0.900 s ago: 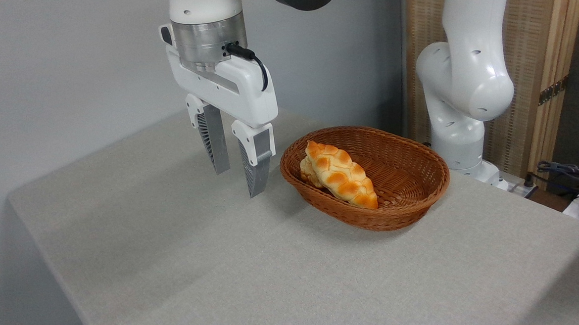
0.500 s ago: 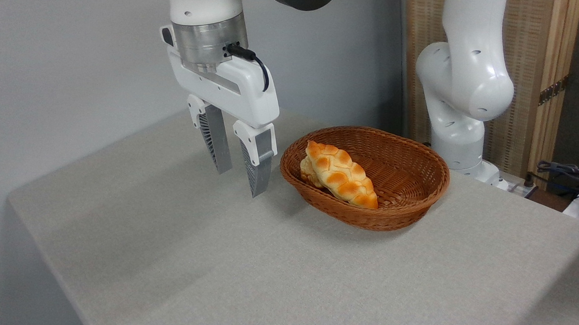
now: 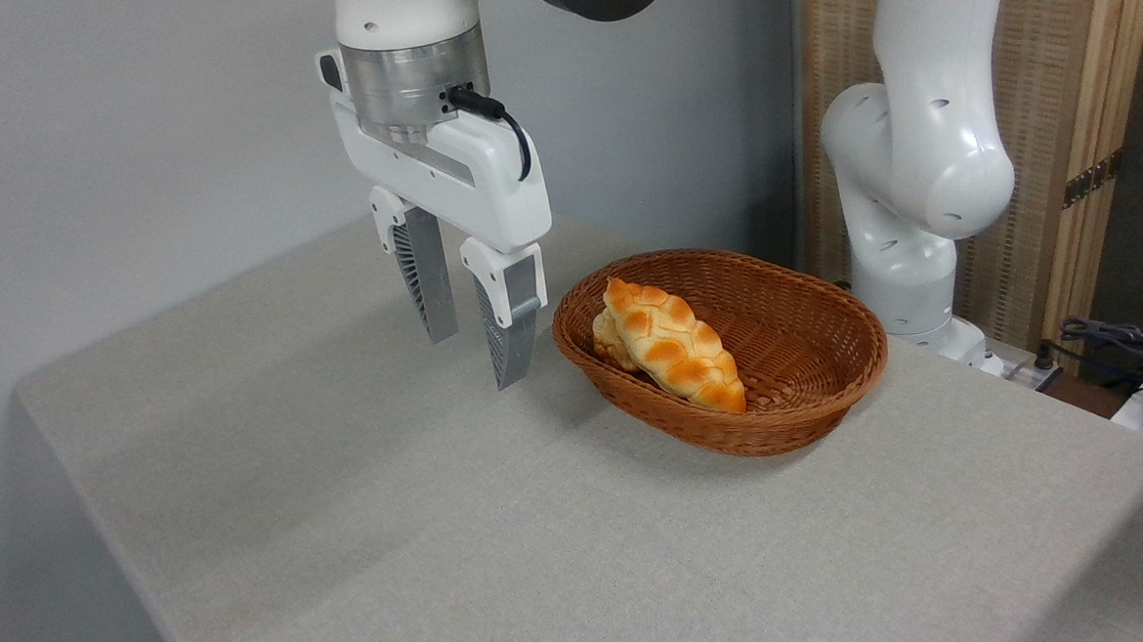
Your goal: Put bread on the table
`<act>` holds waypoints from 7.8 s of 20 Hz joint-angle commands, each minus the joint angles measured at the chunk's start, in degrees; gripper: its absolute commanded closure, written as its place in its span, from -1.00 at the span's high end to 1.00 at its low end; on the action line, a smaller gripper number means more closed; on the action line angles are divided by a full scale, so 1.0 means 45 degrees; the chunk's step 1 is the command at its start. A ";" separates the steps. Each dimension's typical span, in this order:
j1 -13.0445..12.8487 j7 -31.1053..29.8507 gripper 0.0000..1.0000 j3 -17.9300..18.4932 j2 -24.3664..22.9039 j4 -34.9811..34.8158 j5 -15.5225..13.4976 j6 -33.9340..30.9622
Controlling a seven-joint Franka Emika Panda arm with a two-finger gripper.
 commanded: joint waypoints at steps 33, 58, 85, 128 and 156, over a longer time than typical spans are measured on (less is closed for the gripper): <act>-0.0924 0.3248 1.00 0.0077 -0.2680 -0.3656 0.0007 -0.1741; -0.1783 0.3289 1.00 0.0039 -0.1900 -0.5083 -0.0032 -0.2954; -0.2018 0.3269 -0.99 0.0117 -0.1470 -0.4771 -0.0129 -0.2640; -0.2017 0.0383 -0.85 0.1367 0.1106 -0.1997 -0.1634 0.1633; -0.2135 -0.0480 1.00 0.1250 0.1402 -0.0086 -0.0930 0.1932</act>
